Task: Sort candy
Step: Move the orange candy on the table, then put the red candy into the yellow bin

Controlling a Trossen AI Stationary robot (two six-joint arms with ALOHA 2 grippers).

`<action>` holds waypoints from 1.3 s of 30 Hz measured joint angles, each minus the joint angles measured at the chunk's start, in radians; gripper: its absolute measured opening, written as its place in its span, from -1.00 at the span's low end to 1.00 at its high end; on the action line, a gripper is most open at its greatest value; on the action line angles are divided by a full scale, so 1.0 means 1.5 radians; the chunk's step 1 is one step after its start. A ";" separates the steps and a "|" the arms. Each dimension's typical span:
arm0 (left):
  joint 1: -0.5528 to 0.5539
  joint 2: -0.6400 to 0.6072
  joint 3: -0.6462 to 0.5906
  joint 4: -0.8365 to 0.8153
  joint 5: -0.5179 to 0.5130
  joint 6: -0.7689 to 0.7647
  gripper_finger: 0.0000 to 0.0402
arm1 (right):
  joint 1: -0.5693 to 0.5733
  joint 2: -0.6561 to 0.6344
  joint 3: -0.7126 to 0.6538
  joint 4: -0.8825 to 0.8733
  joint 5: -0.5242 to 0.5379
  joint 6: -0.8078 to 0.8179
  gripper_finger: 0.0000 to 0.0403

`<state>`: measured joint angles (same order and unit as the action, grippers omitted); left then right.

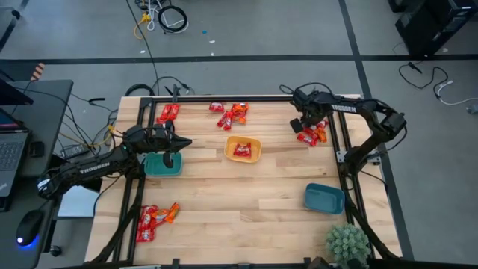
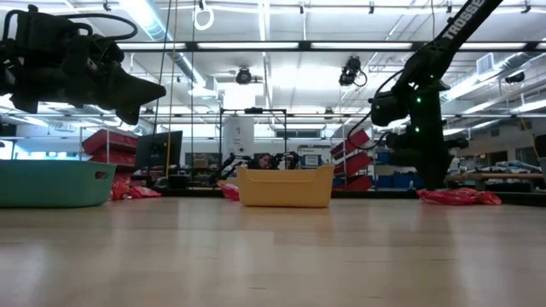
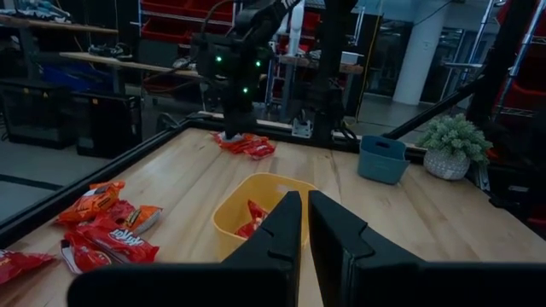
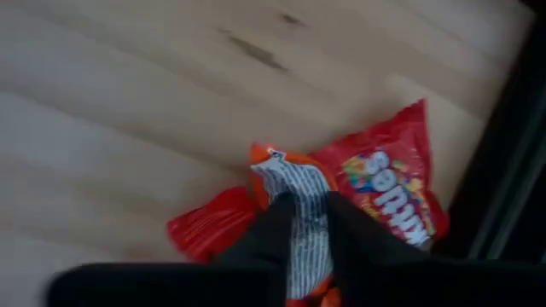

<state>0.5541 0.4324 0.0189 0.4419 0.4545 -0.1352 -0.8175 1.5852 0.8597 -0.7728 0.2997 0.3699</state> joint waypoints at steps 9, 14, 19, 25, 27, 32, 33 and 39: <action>0.000 0.000 0.000 0.001 0.000 0.000 -0.86 | 0.077 -0.002 -0.019 0.020 -0.098 0.019 -0.93; 0.000 0.000 0.000 0.001 0.000 0.000 -0.86 | 0.132 -0.010 0.016 -0.005 -0.052 0.052 -0.94; 0.000 0.000 0.000 0.000 0.000 0.000 -0.86 | 0.116 -0.012 0.046 -0.058 0.019 0.055 -0.68; 0.000 0.000 0.000 -0.004 0.000 0.000 -0.86 | 0.050 -0.012 0.031 -0.059 0.032 0.060 -0.20; 0.000 0.000 0.000 -0.005 0.000 0.000 -0.86 | 0.028 -0.012 0.017 -0.051 0.032 0.073 -0.05; 0.000 0.000 0.000 -0.007 0.000 0.002 -0.86 | -0.014 -0.011 -0.025 -0.030 0.034 0.091 0.21; 0.000 0.000 0.000 -0.007 0.000 0.003 -0.86 | -0.019 -0.011 -0.034 -0.020 0.035 0.091 0.24; 0.000 0.000 0.000 -0.008 0.000 0.003 -0.86 | -0.029 -0.011 -0.063 0.042 0.035 0.096 0.22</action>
<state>0.5544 0.4320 0.0189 0.4303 0.4541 -0.1307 -0.8611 1.5688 0.7659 -0.7103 0.3515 0.5131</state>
